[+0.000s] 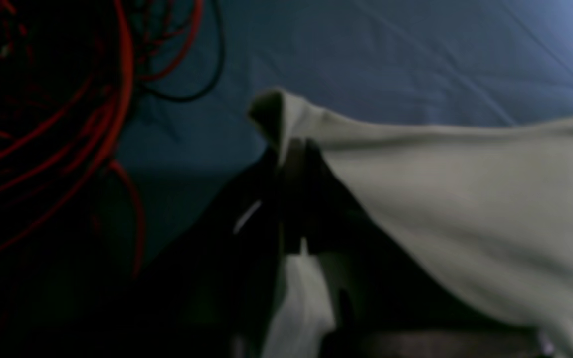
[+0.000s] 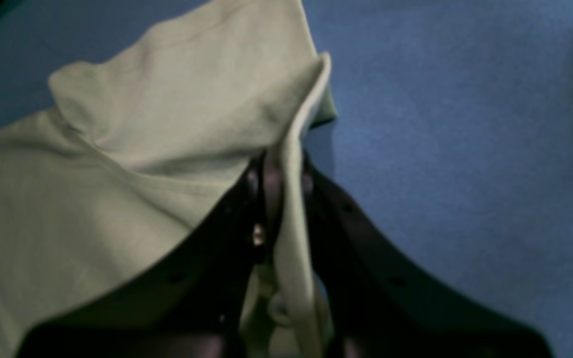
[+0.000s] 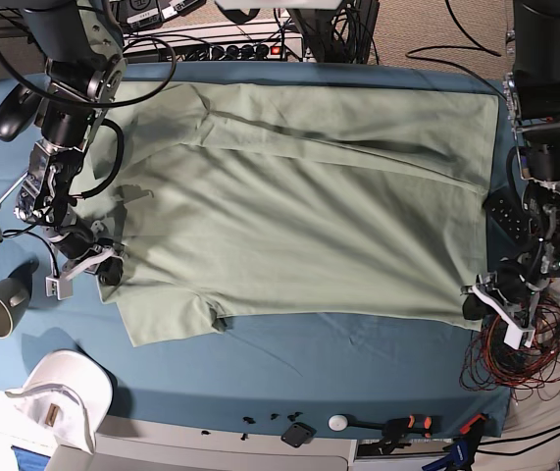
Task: Fold the T-shirt properly
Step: 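Lift the hem and fold it toward the collar with both grippers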
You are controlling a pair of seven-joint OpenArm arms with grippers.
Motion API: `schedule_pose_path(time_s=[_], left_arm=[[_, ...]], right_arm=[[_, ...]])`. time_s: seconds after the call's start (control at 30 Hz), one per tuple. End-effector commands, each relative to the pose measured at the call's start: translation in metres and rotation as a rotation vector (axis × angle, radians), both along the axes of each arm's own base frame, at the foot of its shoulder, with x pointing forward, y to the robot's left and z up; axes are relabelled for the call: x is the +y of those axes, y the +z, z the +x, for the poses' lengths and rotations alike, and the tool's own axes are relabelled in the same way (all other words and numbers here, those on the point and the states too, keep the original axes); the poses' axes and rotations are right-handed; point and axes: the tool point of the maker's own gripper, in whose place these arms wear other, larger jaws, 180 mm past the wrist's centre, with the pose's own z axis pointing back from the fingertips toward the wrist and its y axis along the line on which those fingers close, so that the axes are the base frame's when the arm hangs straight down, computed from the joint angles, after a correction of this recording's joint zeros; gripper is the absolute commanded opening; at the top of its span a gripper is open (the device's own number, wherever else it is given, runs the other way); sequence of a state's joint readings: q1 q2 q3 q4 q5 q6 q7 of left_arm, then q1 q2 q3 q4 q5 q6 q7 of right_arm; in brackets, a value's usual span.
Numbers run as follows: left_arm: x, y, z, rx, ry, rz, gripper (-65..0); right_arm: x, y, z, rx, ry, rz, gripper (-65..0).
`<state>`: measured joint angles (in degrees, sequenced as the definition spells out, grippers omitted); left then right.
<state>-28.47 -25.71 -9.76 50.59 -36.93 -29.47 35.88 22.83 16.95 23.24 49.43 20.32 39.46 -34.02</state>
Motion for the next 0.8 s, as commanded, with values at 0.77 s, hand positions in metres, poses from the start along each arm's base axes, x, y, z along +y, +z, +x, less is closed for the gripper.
schedule_pose_path(time_s=[0.77], left_arm=[[0.003, 0.013, -0.05, 0.034, -0.147, -0.245, -65.0]], right_arm=[[0.034, 0.102, -0.055, -0.158, 0.206, -0.2, -65.0]])
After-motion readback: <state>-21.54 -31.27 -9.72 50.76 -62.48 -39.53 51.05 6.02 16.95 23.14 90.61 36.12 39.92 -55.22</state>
